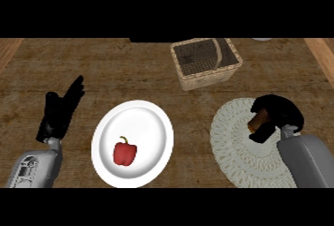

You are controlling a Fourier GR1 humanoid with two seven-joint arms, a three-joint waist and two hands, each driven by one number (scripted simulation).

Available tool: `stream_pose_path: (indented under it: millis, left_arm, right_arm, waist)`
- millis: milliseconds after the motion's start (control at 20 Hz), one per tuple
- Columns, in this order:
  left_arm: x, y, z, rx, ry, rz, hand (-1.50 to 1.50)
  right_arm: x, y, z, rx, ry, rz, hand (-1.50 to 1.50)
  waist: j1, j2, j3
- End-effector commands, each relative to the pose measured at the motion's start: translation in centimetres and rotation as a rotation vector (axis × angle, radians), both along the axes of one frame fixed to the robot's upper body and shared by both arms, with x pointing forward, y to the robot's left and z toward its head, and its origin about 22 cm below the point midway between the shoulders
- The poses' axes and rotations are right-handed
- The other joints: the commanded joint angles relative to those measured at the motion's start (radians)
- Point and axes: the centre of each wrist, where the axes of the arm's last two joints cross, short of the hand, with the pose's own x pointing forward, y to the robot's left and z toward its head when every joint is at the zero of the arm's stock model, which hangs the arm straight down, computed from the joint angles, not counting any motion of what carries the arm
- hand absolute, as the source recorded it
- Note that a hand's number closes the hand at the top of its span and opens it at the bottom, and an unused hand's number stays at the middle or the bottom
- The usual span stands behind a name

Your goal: Pick the sweet potato from the placemat and place it in the basket

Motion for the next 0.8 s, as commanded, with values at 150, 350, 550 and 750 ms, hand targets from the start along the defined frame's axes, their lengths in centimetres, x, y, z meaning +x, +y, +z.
stream_pose_path:
  millis: [150, 350, 550, 750]
  left_arm:
    - [-1.2, -1.3, 0.2, 0.001, 0.003, -0.002, 0.0]
    - [0.5, -1.0, 0.6, 0.012, -0.004, -0.055, 0.0]
    - [1.8, -4.3, 1.3, 0.011, -0.029, -0.142, 0.0]
    - [2.1, -4.3, 1.1, 0.007, -0.016, -0.148, 0.0]
  right_arm:
    - [-1.5, 1.1, -1.7, -0.107, -0.018, 0.081, 1.5]
    - [0.8, 16.3, 2.6, -0.107, -0.099, 0.254, 1.5]
    - [1.5, 23.2, 8.3, -0.165, -0.16, 0.378, 1.5]
    - [2.0, 27.0, 11.4, -0.21, -0.234, 0.393, 1.5]
  waist:
    - [0.001, 0.001, 0.002]
    - [0.057, 0.006, 0.0]
    - [0.137, 0.017, -0.001]
    - [0.145, 0.021, -0.001]
